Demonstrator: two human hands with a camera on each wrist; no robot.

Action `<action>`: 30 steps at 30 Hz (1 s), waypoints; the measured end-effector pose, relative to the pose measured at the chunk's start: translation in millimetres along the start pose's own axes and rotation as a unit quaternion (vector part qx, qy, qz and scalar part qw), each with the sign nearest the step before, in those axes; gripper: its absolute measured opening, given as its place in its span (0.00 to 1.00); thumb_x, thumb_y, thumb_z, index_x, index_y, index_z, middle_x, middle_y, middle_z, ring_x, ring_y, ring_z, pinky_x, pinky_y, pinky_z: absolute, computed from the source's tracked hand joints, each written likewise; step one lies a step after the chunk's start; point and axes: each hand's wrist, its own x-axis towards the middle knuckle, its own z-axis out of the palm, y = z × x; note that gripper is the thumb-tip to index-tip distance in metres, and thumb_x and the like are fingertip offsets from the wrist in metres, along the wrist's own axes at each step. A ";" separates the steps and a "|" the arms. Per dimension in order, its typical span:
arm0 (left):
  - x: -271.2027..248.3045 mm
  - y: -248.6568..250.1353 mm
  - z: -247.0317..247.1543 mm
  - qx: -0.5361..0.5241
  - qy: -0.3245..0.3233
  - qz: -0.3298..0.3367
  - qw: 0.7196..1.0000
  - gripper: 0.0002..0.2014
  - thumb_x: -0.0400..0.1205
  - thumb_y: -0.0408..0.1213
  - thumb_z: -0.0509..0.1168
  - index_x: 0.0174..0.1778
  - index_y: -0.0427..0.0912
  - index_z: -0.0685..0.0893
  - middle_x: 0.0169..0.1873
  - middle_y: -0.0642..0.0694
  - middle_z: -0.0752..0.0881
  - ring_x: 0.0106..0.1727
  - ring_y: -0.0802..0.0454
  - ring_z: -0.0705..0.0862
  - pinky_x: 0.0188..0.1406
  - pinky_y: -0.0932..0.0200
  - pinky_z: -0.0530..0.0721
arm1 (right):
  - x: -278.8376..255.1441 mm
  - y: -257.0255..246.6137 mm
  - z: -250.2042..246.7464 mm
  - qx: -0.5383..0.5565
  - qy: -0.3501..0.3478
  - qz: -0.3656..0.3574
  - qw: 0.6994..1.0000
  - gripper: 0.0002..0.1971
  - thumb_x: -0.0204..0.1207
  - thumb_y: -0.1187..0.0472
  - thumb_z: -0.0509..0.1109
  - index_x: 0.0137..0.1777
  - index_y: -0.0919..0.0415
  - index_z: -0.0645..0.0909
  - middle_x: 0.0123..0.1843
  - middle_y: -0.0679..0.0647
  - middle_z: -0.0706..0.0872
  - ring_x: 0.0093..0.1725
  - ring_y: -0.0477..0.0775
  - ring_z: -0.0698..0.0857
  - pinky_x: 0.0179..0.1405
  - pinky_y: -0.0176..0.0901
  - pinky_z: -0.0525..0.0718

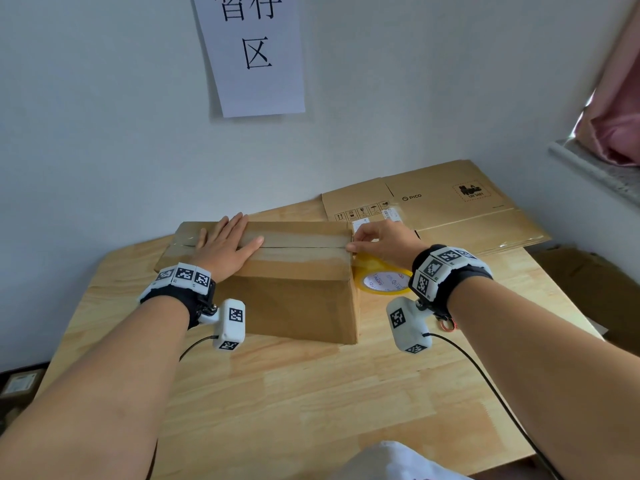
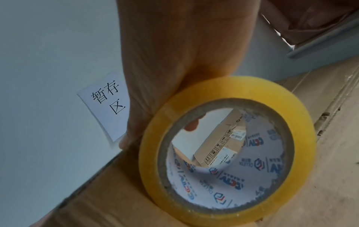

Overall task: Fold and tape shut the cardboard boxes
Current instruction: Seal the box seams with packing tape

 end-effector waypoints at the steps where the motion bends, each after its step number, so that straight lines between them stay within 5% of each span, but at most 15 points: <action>1: -0.1 0.5 -0.6 0.003 -0.002 -0.002 1.000 0.36 0.83 0.65 0.37 0.84 0.52 0.40 0.83 0.58 0.39 0.83 0.57 0.37 0.81 0.42 0.35 | 0.8 -0.5 -0.6 -0.003 -0.005 0.003 1.000 0.14 0.75 0.47 0.72 0.47 0.59 0.85 0.50 0.53 0.88 0.46 0.47 0.80 0.37 0.29 0.71; 6: -3.4 16.7 -2.4 0.032 -0.030 0.006 0.999 0.31 0.86 0.58 0.34 0.84 0.51 0.37 0.83 0.55 0.35 0.83 0.54 0.34 0.79 0.40 0.29 | 4.1 -0.5 -1.6 -0.014 -0.030 0.017 0.999 0.16 0.76 0.46 0.70 0.48 0.60 0.85 0.52 0.56 0.87 0.47 0.53 0.81 0.36 0.31 0.72; 9: -4.5 47.2 1.5 0.039 -0.029 0.061 0.997 0.27 0.88 0.52 0.31 0.84 0.48 0.37 0.83 0.52 0.34 0.83 0.55 0.34 0.79 0.42 0.30 | 3.4 -1.5 -2.2 -0.016 -0.036 0.023 0.999 0.16 0.76 0.45 0.70 0.48 0.59 0.85 0.49 0.55 0.87 0.43 0.48 0.79 0.36 0.31 0.71; 13: -1.1 94.5 5.2 0.043 -0.034 0.127 0.990 0.28 0.88 0.52 0.30 0.83 0.46 0.35 0.82 0.50 0.34 0.83 0.54 0.34 0.79 0.43 0.29 | 4.7 -1.2 -3.0 -0.021 -0.034 0.027 0.999 0.16 0.76 0.45 0.69 0.48 0.58 0.86 0.43 0.49 0.84 0.34 0.39 0.75 0.32 0.30 0.71; 18: 2.7 132.3 8.4 0.043 -0.042 0.170 0.984 0.27 0.88 0.51 0.32 0.83 0.47 0.36 0.83 0.51 0.34 0.82 0.56 0.34 0.79 0.42 0.29 | 6.7 7.4 -4.0 -0.014 -0.040 0.037 0.998 0.14 0.76 0.44 0.69 0.42 0.54 0.83 0.36 0.46 0.82 0.37 0.45 0.78 0.32 0.32 0.70; 30: -3.0 131.6 9.3 0.045 -0.057 0.147 0.987 0.27 0.89 0.49 0.32 0.83 0.47 0.36 0.83 0.51 0.35 0.83 0.56 0.34 0.80 0.42 0.32 | 9.6 -1.1 -2.2 -0.049 -0.074 0.053 0.995 0.16 0.77 0.40 0.66 0.43 0.53 0.82 0.33 0.46 0.79 0.33 0.42 0.75 0.31 0.34 0.70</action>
